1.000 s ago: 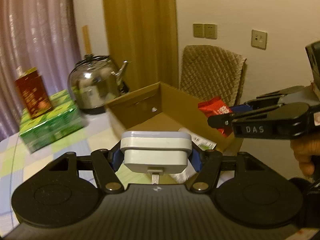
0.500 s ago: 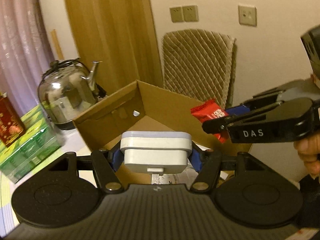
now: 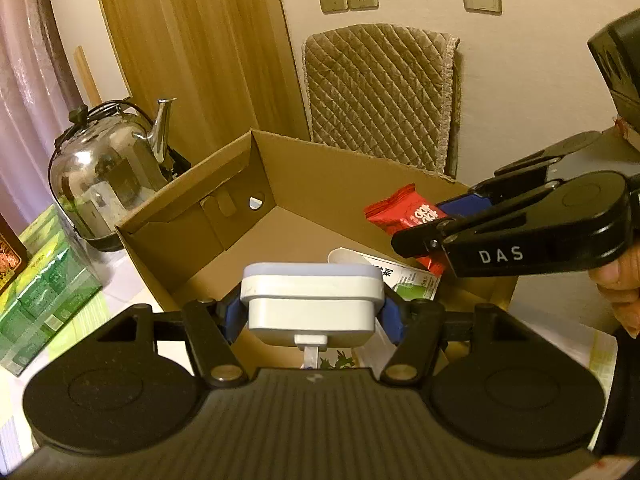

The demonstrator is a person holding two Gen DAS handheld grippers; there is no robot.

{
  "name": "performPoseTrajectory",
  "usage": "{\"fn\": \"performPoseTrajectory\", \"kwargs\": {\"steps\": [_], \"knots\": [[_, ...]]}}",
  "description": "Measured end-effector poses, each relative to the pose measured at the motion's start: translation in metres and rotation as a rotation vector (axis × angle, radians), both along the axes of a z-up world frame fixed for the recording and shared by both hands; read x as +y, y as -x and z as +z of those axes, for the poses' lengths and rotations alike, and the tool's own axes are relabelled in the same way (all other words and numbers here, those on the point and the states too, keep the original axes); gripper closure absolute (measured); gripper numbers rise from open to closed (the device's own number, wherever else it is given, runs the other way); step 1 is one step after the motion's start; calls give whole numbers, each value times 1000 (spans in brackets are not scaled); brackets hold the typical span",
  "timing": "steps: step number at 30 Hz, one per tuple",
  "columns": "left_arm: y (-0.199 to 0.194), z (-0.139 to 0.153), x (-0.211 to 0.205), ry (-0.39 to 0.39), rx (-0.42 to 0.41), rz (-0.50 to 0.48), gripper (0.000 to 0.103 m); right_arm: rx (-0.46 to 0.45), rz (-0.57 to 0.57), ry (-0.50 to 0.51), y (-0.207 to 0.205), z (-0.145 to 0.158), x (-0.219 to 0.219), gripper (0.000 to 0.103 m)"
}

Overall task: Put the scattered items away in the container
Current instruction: 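Open both grippers to drop the adapter and candy into the cardboard box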

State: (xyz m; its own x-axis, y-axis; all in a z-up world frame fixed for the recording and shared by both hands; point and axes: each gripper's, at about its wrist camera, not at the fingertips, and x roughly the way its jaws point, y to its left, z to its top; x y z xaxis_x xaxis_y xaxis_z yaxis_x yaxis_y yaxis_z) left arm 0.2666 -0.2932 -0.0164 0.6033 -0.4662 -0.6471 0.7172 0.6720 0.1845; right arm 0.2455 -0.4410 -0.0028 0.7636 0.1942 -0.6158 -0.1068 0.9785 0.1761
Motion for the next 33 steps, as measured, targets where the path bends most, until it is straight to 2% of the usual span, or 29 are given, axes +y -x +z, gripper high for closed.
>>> {"fn": "performPoseTrajectory", "kwargs": {"steps": [5, 12, 17, 26, 33], "knots": [[2, -1, 0, 5, 2, -1, 41, 1, 0, 1, 1, 1, 0, 78], [6, 12, 6, 21, -39, 11, 40, -3, 4, 8, 3, 4, 1, 78], [11, 24, 20, 38, -56, 40, 35, 18, 17, 15, 2, 2, 5, 78], [23, 31, 52, 82, -49, 119, 33, 31, 33, 23, -5, -3, 14, 78], [29, 32, 73, 110, -41, 173, 31, 8, 23, 13, -2, 2, 15, 67]]}}
